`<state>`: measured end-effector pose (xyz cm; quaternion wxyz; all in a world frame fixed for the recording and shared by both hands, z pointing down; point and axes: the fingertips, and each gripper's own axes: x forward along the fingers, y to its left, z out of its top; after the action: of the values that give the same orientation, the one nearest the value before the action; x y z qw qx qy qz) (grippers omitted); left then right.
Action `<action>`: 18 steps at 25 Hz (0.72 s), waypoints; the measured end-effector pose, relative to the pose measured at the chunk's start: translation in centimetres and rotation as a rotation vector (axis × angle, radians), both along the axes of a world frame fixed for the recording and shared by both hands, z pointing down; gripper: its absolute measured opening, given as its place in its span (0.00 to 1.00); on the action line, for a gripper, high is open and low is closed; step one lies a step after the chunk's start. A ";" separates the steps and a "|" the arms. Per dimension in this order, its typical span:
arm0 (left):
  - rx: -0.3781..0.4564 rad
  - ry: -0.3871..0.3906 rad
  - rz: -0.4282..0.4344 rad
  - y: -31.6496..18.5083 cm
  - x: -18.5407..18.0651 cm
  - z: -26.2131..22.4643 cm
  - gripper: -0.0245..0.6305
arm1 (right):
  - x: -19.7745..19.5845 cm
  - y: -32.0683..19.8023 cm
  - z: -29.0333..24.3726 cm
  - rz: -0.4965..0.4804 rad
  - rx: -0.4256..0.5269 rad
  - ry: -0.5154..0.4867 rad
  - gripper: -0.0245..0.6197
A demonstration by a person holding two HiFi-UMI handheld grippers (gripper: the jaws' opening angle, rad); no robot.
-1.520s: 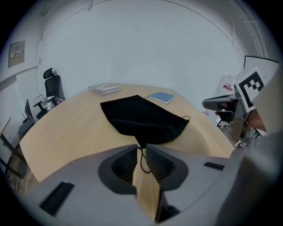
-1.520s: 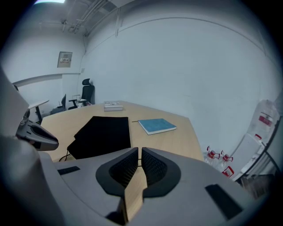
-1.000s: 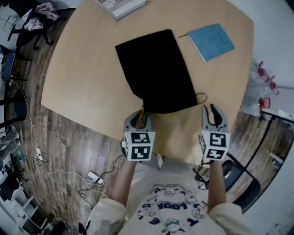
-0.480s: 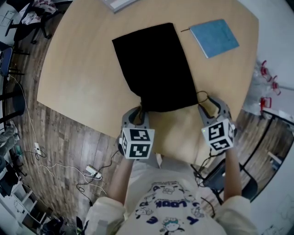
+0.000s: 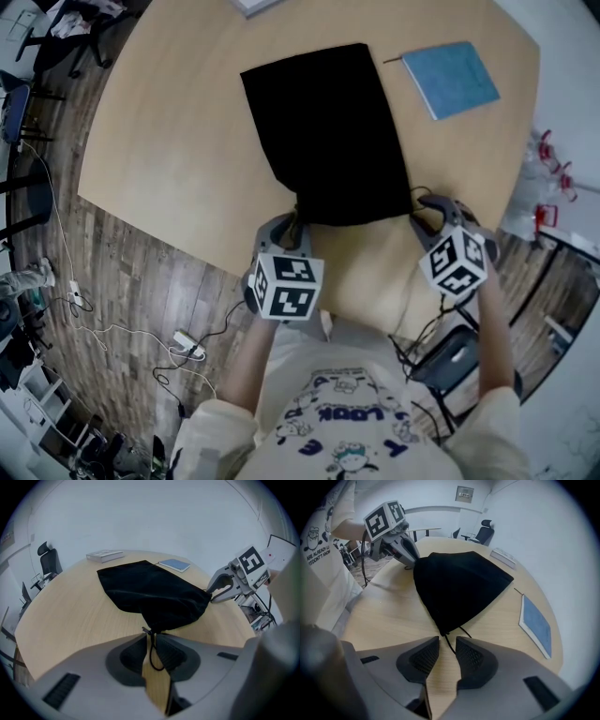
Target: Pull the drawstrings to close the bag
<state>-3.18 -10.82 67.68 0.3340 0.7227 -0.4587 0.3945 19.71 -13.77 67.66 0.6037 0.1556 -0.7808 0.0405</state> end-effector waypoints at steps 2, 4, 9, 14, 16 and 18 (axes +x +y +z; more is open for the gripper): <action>0.000 -0.013 -0.002 -0.2 -0.2 0.0 0.11 | -0.2 0.7 0.3 0.007 -0.059 -0.009 0.11; -0.003 -0.020 -0.003 -0.4 -0.4 0.0 0.06 | -0.3 1.0 0.4 0.041 -0.085 -0.034 0.05; -0.021 -0.028 -0.017 -0.2 -1.1 -0.1 0.05 | 0.5 0.1 -0.1 0.187 -0.027 -0.028 0.04; -0.005 -0.039 -0.031 -0.4 -2.3 -1.2 0.05 | 1.6 -1.6 -1.6 0.370 0.072 -0.029 0.04; 0.011 -0.044 -0.046 -0.7 -2.8 -1.9 0.05 | 1.6 -2.3 -2.7 0.447 0.111 -0.047 0.04; 0.035 -0.044 -0.072 -1.2 -3.5 -2.7 0.05 | 1.4 -3.2 -4.0 0.518 0.159 -0.065 0.04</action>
<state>-6.65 -12.01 65.00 0.3251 0.7026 -0.4985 0.3902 21.12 -16.99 63.61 0.5339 0.3958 -0.7345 0.1370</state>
